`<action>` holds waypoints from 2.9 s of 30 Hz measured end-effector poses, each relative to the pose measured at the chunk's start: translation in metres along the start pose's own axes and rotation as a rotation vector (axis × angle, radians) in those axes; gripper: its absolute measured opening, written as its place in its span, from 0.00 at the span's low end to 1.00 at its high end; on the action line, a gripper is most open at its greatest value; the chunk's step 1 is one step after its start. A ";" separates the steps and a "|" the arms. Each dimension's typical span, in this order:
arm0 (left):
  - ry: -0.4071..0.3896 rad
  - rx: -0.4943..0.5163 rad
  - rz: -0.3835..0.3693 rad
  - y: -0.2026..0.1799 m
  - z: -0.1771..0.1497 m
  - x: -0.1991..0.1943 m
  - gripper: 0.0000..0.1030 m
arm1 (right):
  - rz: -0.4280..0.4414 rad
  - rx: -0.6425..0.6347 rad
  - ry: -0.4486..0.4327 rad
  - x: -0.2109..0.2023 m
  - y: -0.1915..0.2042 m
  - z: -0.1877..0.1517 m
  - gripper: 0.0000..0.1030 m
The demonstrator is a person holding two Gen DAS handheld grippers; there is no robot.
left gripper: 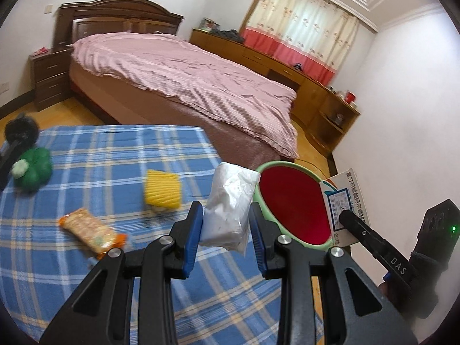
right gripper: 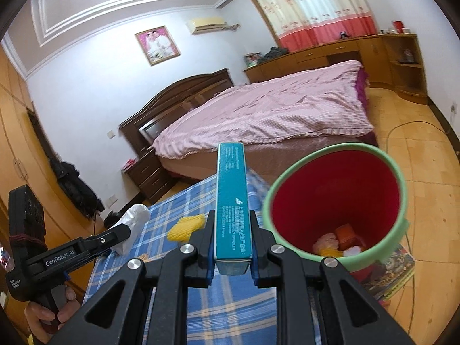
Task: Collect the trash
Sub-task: 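Carry the white bag and medicine box over the red bucket with both tools, then open both tools to drop the bag and box into the bucket, then move both open tools back toward the yellow foam net and snack packet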
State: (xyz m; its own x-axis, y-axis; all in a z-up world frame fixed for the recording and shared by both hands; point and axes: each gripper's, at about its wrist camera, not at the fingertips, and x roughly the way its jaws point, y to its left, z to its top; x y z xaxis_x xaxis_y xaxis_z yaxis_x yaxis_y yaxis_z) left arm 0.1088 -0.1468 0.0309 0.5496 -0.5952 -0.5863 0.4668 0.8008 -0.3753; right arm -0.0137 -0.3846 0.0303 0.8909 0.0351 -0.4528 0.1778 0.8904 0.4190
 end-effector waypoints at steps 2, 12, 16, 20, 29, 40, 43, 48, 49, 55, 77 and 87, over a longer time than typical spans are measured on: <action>0.014 0.014 -0.013 -0.009 0.000 0.008 0.32 | -0.020 0.021 -0.012 -0.005 -0.010 0.001 0.20; 0.066 0.088 -0.061 -0.054 0.002 0.052 0.32 | -0.134 0.097 -0.029 -0.013 -0.063 0.003 0.20; 0.086 0.121 -0.076 -0.068 0.002 0.071 0.32 | -0.170 0.122 -0.024 -0.011 -0.080 0.002 0.20; 0.108 0.156 -0.065 -0.079 -0.001 0.094 0.32 | -0.201 0.136 -0.012 -0.006 -0.095 0.002 0.21; 0.181 0.182 -0.075 -0.096 -0.010 0.136 0.32 | -0.244 0.155 0.028 0.010 -0.120 -0.002 0.21; 0.191 0.219 -0.077 -0.106 -0.013 0.149 0.38 | -0.253 0.194 0.058 0.022 -0.136 -0.006 0.23; 0.186 0.221 -0.072 -0.106 -0.013 0.147 0.38 | -0.248 0.202 0.059 0.023 -0.137 -0.007 0.31; 0.183 0.208 -0.054 -0.101 -0.012 0.140 0.39 | -0.242 0.208 0.053 0.021 -0.135 -0.007 0.40; 0.181 0.200 -0.051 -0.099 -0.012 0.138 0.39 | -0.239 0.208 0.052 0.020 -0.134 -0.007 0.42; 0.167 0.150 -0.024 -0.082 -0.013 0.121 0.39 | -0.218 0.200 0.040 0.014 -0.122 -0.006 0.53; 0.024 -0.033 0.166 0.002 -0.010 0.025 0.42 | -0.088 0.124 0.047 0.006 -0.051 -0.010 0.73; -0.020 -0.127 0.246 0.045 -0.016 -0.007 0.46 | -0.040 0.068 0.091 0.015 -0.012 -0.021 0.77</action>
State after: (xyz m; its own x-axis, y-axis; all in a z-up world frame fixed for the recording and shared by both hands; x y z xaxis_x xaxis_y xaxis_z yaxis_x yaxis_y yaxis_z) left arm 0.1149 -0.1058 0.0068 0.6499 -0.3822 -0.6569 0.2276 0.9226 -0.3116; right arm -0.0109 -0.3852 0.0020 0.8415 0.0438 -0.5385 0.2431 0.8594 0.4498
